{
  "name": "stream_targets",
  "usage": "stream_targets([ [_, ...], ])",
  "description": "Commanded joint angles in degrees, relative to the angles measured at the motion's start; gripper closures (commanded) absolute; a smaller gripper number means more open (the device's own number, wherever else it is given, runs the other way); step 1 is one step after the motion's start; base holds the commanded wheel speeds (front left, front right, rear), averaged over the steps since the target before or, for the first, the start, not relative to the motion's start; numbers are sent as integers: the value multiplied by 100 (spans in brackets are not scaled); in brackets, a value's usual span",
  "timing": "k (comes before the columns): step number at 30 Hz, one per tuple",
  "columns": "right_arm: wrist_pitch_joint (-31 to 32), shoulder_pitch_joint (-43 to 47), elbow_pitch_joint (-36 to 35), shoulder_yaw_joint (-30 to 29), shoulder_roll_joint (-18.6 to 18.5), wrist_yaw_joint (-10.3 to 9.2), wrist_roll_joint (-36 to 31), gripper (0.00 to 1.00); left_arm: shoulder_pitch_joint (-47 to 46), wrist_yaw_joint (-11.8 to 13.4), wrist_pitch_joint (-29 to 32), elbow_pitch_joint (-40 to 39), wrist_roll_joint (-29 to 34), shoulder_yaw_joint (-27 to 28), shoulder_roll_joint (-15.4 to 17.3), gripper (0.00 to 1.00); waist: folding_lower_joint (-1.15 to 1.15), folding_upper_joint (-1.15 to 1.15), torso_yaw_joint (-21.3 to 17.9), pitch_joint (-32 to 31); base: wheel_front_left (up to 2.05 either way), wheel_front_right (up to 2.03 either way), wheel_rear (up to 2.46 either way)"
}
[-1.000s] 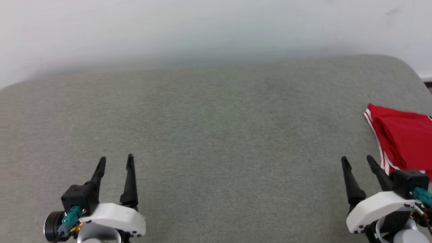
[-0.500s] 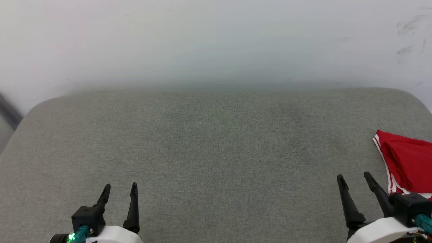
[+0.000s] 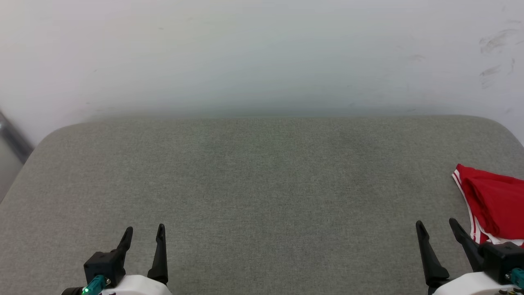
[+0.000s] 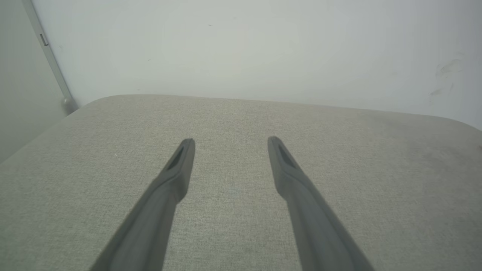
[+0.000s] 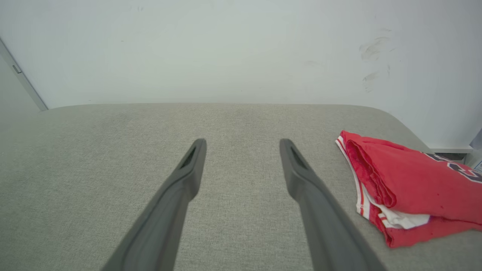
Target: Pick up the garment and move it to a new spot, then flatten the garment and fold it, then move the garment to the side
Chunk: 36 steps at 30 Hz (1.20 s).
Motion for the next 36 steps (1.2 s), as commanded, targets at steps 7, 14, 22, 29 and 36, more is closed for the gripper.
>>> stream_targets([
  [7, -28, -20, -63, 34, 36, -2, -45, 0, 28, -2, -57, 11, -26, 58, -36, 0, 1, 0, -51, 16, 0, 0, 0],
  [14, -31, -6, -11, 53, 12, 0, 6, 100, 0, -6, -45, 4, -14, 61, -15, 100, 1, 0, -59, 39, 0, 0, 0],
  [22, -60, -103, 236, 66, -1, 0, 751, 100, -5, -207, 119, 89, -509, 277, -228, 100, 1, 0, -53, 61, 0, 0, 0],
  [29, -72, -279, 458, 60, -32, 0, 1552, 100, -89, -440, 296, 181, -1034, 540, -403, 100, 1, 0, -47, 84, 0, 0, 0],
  [36, -87, -429, 652, 53, -51, 0, 2284, 100, -165, -657, 462, 267, -1518, 787, -569, 100, 1, 0, -40, 106, 0, 0, 0],
])
